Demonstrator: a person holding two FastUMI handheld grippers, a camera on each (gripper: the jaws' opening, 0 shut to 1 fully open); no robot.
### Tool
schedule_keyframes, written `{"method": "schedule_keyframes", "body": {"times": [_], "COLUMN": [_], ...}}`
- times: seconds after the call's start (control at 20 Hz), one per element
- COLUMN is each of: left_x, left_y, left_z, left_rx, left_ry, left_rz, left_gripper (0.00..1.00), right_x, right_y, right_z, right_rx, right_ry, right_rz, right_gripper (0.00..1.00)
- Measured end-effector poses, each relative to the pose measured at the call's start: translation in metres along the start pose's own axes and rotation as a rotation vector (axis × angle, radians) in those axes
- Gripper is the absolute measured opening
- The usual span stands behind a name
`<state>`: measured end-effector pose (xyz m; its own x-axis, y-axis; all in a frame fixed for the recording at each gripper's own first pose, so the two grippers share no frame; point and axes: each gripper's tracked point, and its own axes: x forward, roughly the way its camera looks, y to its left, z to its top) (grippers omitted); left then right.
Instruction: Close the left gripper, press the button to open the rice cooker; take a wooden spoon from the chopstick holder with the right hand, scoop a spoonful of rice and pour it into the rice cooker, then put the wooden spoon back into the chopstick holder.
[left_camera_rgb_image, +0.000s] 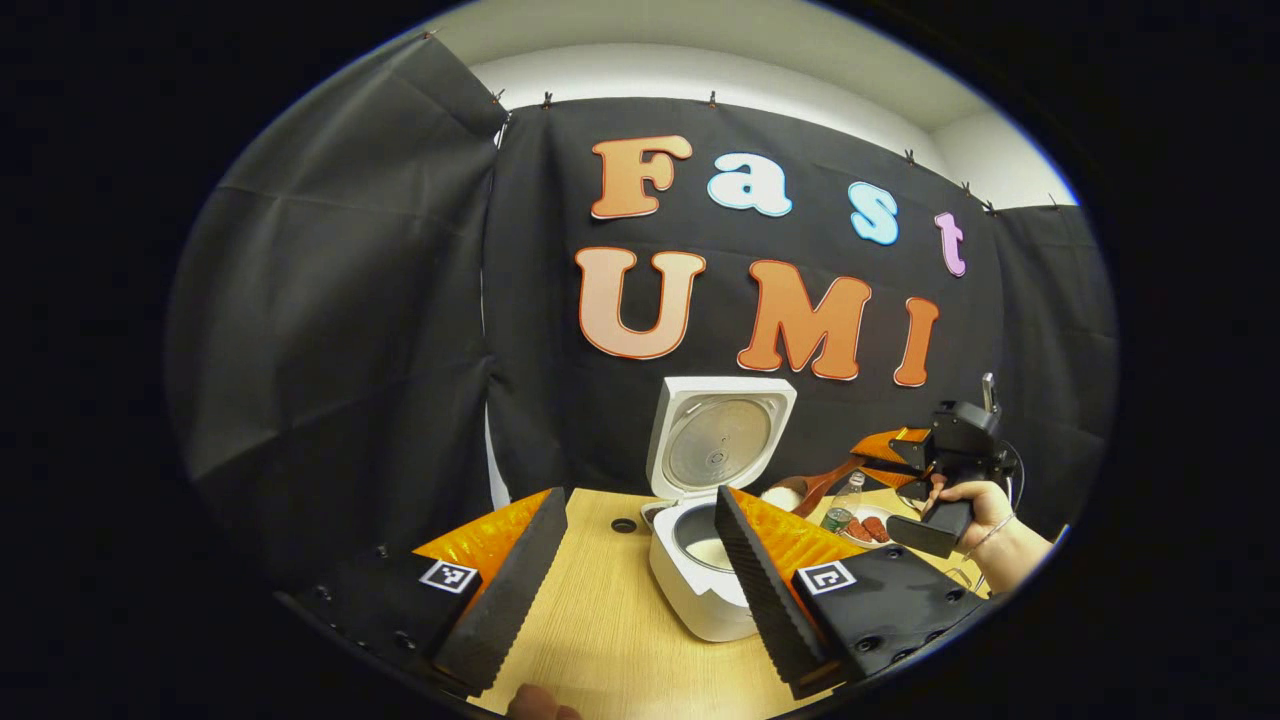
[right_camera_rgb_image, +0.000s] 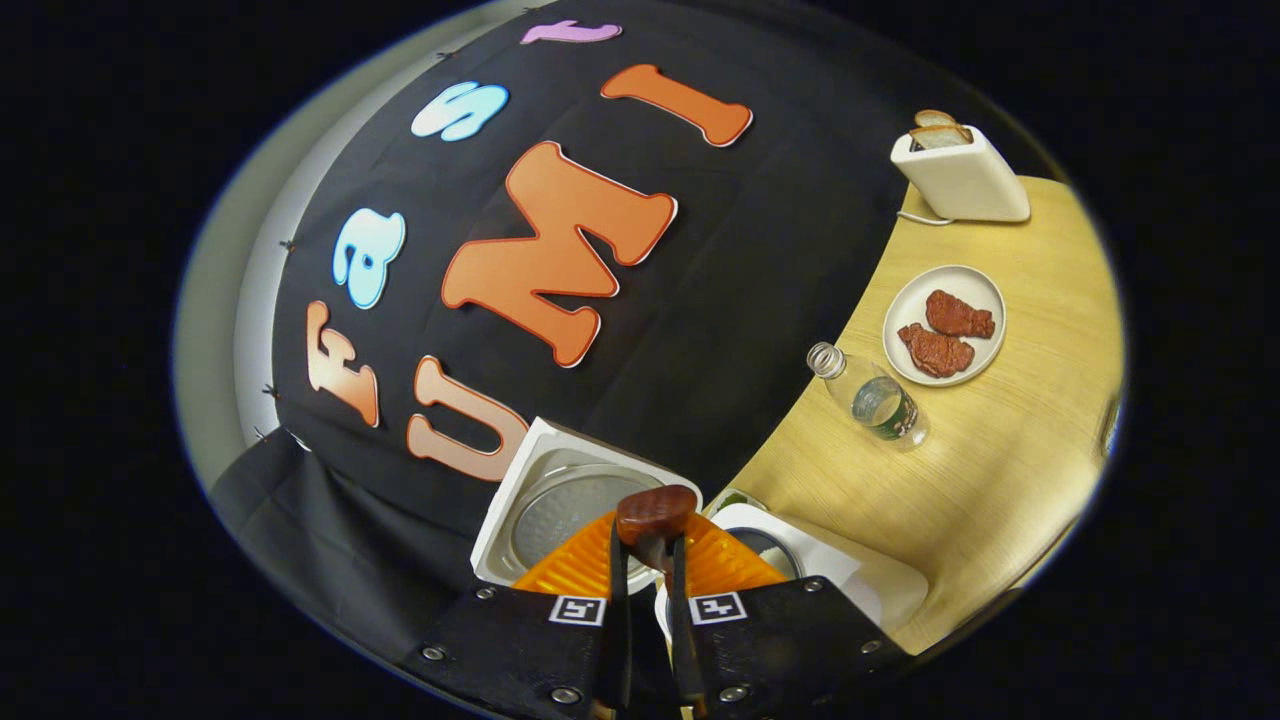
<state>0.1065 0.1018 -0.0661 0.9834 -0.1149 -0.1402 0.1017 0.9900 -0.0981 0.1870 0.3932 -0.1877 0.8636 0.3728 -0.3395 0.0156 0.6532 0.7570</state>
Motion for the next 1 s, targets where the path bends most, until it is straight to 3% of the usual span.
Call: {"method": "schedule_keyframes", "body": {"times": [1.0], "left_x": [-0.009], "left_y": [0.002], "left_z": [0.008], "left_rx": [-0.005], "left_ry": [-0.028], "left_rz": [0.011], "left_gripper": [1.0], "right_x": [-0.01], "right_y": [0.048], "right_z": [0.014], "right_rx": [-0.325], "right_ry": [-0.065], "right_rz": [0.051], "right_gripper": [0.16]}}
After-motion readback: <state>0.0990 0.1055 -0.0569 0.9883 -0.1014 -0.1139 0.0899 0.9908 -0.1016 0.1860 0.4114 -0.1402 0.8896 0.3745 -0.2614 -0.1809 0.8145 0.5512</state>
